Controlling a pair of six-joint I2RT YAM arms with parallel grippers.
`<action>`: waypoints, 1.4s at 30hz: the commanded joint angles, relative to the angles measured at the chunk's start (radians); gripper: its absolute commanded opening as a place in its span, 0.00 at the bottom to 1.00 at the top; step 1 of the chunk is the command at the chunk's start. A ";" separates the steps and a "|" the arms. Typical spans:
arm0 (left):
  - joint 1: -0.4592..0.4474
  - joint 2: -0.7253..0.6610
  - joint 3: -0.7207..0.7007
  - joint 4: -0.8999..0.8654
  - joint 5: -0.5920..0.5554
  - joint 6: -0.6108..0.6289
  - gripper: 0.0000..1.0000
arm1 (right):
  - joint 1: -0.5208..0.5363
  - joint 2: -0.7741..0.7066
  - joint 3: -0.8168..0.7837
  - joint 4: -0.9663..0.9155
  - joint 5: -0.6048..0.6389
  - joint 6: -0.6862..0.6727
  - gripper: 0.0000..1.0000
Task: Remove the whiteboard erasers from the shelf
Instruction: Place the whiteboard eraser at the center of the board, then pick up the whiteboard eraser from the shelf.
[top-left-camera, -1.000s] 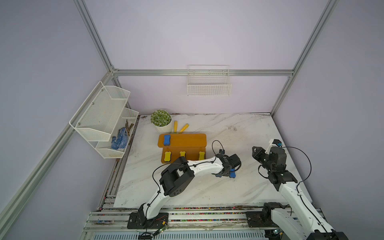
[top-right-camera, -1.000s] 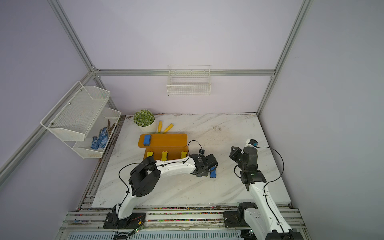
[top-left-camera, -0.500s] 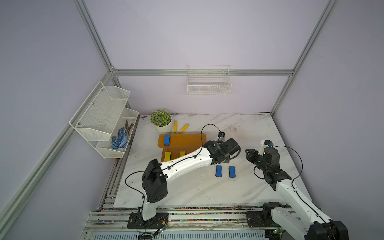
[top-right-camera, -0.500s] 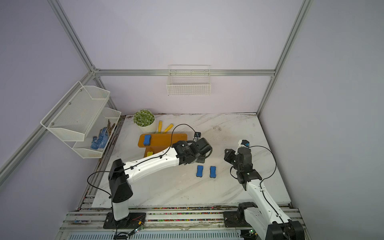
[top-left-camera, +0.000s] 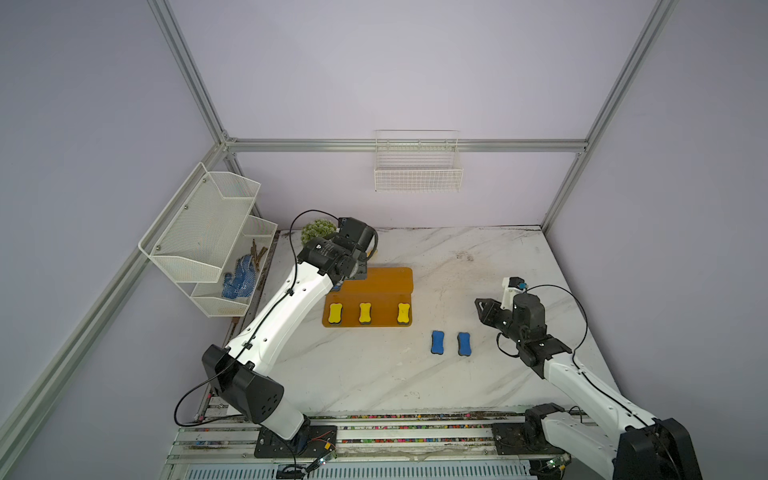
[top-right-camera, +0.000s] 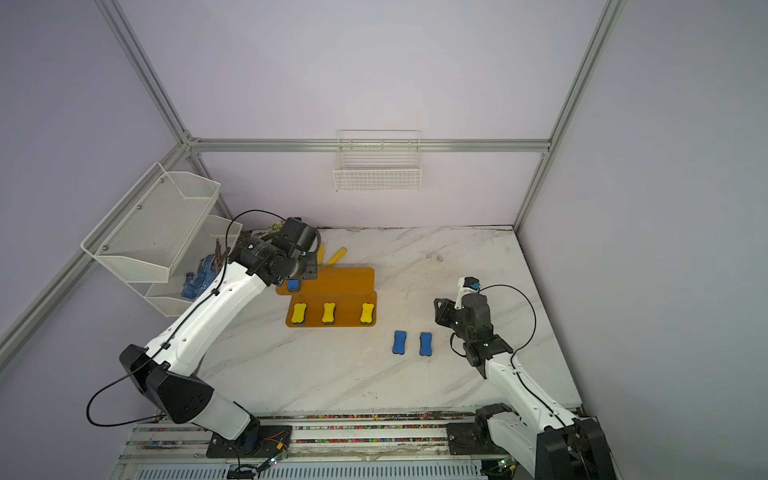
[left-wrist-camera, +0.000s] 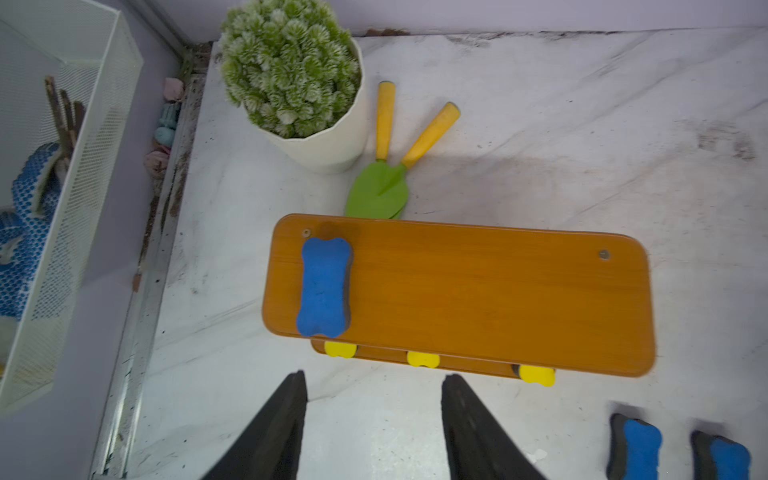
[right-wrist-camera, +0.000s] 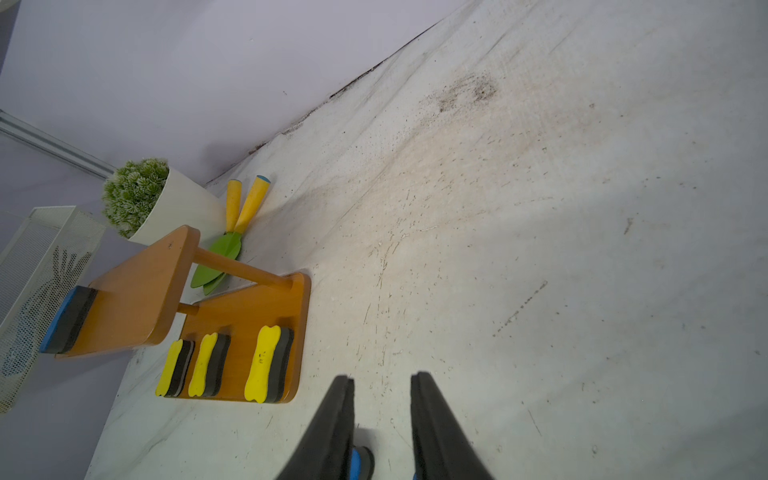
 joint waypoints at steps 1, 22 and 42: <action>0.086 -0.020 -0.039 0.013 0.080 0.138 0.56 | 0.007 0.008 0.021 0.052 -0.011 -0.022 0.29; 0.276 0.164 -0.005 0.074 0.376 0.195 0.58 | 0.010 0.039 0.008 0.086 -0.018 -0.018 0.29; 0.296 0.200 -0.022 0.070 0.365 0.185 0.55 | 0.010 0.038 0.008 0.094 -0.023 -0.012 0.29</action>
